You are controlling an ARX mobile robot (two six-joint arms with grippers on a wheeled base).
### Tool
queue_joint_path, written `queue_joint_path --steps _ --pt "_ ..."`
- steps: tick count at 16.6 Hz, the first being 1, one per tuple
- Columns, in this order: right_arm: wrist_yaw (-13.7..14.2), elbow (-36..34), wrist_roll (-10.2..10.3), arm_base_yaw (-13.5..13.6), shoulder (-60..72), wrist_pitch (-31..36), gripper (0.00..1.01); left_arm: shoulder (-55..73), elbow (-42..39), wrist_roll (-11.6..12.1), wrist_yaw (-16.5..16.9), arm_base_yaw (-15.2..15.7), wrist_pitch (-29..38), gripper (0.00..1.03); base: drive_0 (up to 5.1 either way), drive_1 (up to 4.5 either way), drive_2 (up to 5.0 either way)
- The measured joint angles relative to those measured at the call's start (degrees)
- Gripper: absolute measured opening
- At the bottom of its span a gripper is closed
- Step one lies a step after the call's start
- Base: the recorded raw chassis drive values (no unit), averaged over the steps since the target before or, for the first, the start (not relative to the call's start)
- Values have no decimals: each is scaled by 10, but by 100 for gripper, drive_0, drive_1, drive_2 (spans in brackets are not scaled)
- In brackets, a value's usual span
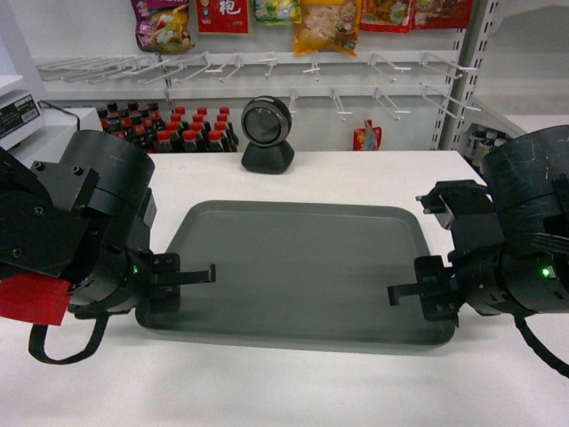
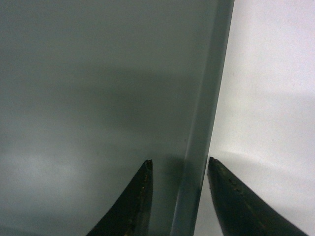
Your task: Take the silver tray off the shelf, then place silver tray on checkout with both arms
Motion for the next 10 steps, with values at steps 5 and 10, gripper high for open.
queue_joint_path --steps 5,10 --pt "40 -42 7 -10 -54 78 78 -67 -67 15 -51 -14 125 75 0 0 0" --pt "76 -303 -38 -56 -128 569 24 -144 -335 141 37 41 651 29 0 0 0"
